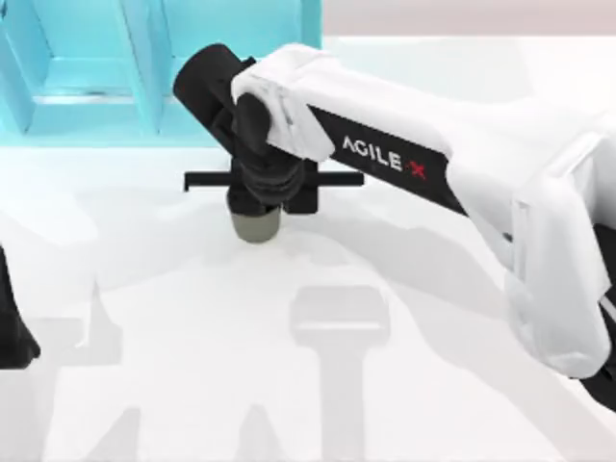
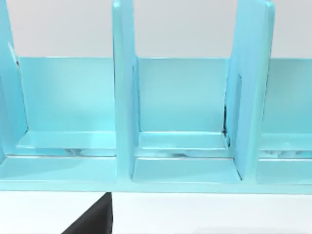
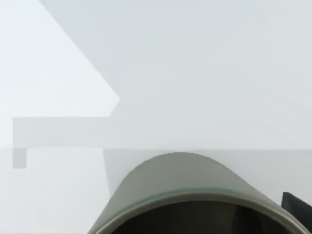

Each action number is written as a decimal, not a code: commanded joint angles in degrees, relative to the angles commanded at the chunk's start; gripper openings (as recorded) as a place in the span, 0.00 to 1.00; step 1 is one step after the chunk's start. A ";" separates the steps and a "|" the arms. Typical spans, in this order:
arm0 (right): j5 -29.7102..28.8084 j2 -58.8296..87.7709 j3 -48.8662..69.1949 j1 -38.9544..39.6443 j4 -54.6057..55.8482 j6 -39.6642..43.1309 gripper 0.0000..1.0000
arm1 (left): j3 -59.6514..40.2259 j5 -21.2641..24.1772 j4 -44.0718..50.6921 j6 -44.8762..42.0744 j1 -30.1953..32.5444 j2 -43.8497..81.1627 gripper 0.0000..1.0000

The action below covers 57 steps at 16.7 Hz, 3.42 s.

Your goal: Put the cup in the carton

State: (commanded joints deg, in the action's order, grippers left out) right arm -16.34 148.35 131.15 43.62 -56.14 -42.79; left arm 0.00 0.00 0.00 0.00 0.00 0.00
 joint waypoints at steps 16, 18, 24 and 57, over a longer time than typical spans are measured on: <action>7.17 -14.17 -12.89 -20.29 -3.52 20.13 0.00 | 0.00 0.00 0.00 0.00 0.00 0.00 1.00; 10.39 -20.44 -18.23 -30.55 -4.53 29.71 0.00 | 0.00 0.00 0.00 0.00 0.00 0.00 1.00; 20.28 -40.36 -36.06 -62.41 -6.48 59.63 0.00 | 0.00 0.00 0.00 0.00 0.00 0.00 1.00; 25.68 -51.29 -60.57 -76.34 7.27 73.40 0.60 | 0.00 0.00 0.00 0.00 0.00 0.00 1.00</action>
State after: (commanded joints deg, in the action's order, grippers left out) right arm 9.34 97.06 70.58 -32.72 -48.87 30.61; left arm 0.00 0.00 0.00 0.00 0.00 0.00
